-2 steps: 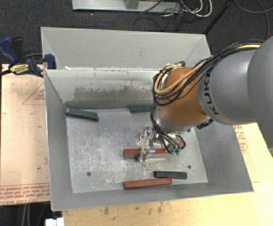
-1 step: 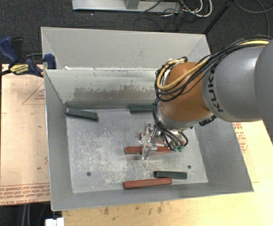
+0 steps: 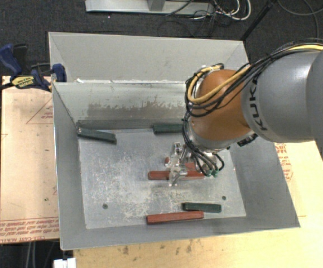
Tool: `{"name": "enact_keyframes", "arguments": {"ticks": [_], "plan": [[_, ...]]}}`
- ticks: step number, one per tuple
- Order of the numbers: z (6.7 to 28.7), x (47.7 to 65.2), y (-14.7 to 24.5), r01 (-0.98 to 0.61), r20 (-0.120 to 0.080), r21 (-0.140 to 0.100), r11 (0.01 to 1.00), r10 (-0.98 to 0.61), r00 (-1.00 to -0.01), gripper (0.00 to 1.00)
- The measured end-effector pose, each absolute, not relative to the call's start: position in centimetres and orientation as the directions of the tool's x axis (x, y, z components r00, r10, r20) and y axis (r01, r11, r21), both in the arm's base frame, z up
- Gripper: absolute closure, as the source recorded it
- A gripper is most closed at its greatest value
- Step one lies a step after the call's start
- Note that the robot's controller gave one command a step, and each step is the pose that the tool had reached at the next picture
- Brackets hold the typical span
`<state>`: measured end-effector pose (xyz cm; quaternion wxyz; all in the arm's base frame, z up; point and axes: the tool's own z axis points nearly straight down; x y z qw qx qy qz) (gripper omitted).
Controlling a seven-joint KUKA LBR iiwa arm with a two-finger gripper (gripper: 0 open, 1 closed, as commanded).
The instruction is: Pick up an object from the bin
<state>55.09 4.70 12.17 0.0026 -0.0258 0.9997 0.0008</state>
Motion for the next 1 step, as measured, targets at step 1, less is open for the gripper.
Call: {"name": "enact_keyframes", "arguments": {"ticks": [1], "plan": [[12.93,55.02,4.69,-0.051,-0.003,0.001,0.999,-0.051,-0.999,1.00]]}}
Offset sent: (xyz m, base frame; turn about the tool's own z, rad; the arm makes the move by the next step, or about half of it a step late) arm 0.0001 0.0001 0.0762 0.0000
